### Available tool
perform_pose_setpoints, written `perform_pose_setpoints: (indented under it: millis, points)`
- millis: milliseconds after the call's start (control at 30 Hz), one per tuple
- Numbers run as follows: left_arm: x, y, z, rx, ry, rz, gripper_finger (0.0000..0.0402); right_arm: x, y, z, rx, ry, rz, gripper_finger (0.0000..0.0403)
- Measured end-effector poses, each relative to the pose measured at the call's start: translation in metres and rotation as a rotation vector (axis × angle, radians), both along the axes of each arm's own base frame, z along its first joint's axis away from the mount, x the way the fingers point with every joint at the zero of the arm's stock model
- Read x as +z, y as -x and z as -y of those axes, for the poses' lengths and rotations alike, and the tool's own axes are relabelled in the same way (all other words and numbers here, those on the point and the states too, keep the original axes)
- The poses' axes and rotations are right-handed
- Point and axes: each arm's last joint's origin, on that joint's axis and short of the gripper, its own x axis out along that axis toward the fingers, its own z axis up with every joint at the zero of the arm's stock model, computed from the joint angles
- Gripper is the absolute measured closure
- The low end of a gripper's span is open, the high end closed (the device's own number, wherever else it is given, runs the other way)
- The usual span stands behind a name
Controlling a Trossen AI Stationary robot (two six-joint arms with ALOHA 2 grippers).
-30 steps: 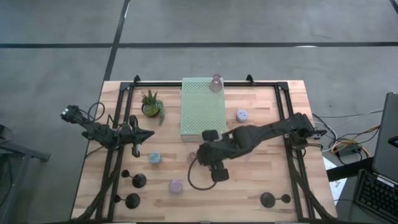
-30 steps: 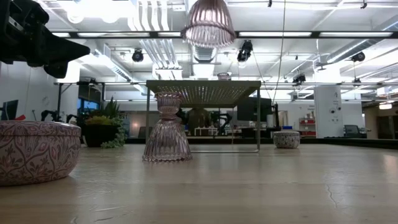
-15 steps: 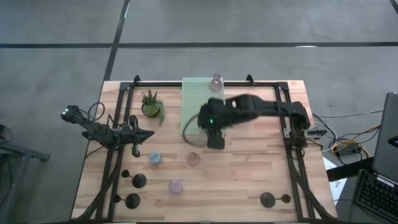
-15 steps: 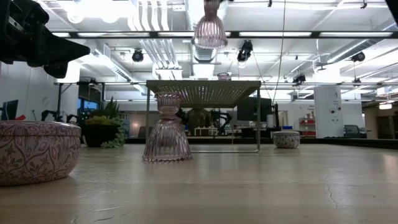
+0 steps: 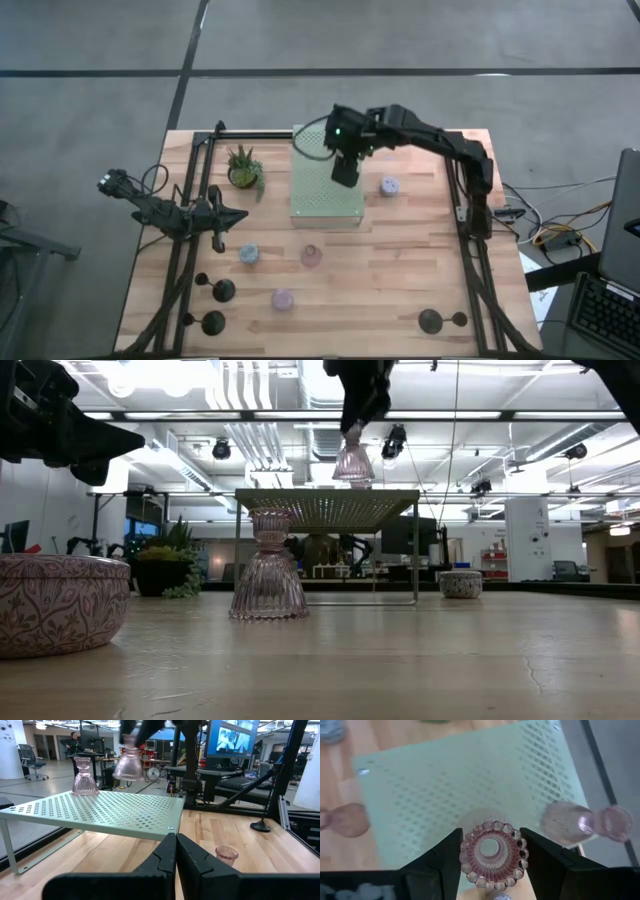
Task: Pick & Place candle stick holders
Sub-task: Put the bottom pink glass candle holder on the shelf aligned with the other pink glass candle holder
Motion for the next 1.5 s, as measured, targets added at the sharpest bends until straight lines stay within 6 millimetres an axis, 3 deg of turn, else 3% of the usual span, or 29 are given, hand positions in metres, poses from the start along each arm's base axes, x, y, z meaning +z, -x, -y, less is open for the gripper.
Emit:
perform_pose_setpoints:
  millis: [233, 567, 1067, 1500]
  points:
    - [0.000, 0.000, 0.000, 0.000, 0.000, 0.000, 0.0388, -0.013, 0.003, 0.029, -0.059, -0.038, -0.002, 0.0221]
    - [0.000, 0.000, 0.000, 0.000, 0.000, 0.001, 0.0388, -0.041, 0.007, 0.053, -0.127, -0.059, -0.066, 0.0224]
    - [0.000, 0.000, 0.000, 0.000, 0.000, 0.000, 0.0387, -0.044, 0.011, 0.070, -0.177, -0.053, -0.037, 0.0222]
    - [0.000, 0.000, 0.000, 0.000, 0.000, 0.000, 0.0388, -0.050, 0.011, 0.069, -0.171, -0.096, -0.039, 0.0227]
